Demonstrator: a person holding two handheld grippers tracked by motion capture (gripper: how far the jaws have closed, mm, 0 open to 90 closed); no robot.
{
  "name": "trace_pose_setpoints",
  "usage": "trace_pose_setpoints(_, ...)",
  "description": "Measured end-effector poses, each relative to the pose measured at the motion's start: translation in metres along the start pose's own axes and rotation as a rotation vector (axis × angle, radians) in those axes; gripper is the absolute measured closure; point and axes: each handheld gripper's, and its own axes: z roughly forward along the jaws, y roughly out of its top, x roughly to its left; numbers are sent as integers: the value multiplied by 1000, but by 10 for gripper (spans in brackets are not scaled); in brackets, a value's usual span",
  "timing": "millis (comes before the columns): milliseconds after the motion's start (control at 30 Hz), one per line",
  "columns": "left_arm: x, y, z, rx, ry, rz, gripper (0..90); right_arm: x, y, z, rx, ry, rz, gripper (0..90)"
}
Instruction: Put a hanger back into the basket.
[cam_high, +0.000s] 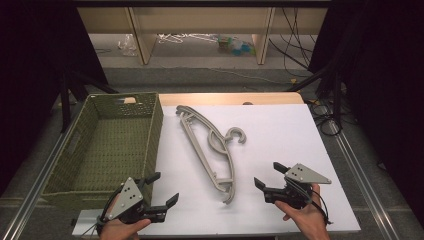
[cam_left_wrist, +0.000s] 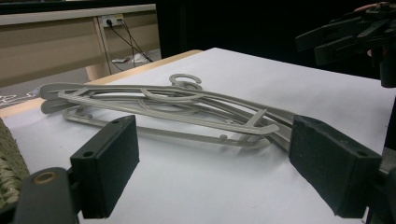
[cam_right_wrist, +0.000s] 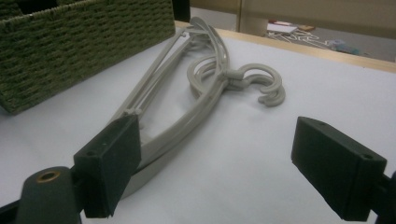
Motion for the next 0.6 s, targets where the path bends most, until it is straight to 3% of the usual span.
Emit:
trace_pose_setpoints(100,-1,-1,0,4,2,-20,160,-1,0,4,7,0,-3,166)
trace_pose_setpoints(267,-1,0,1,4,0,-8,160,-5,3,17,50,12,10,169)
trace_pose_setpoints(600,-1,0,1,13,1,-6,160,-10,18,54,174,2,-12,179)
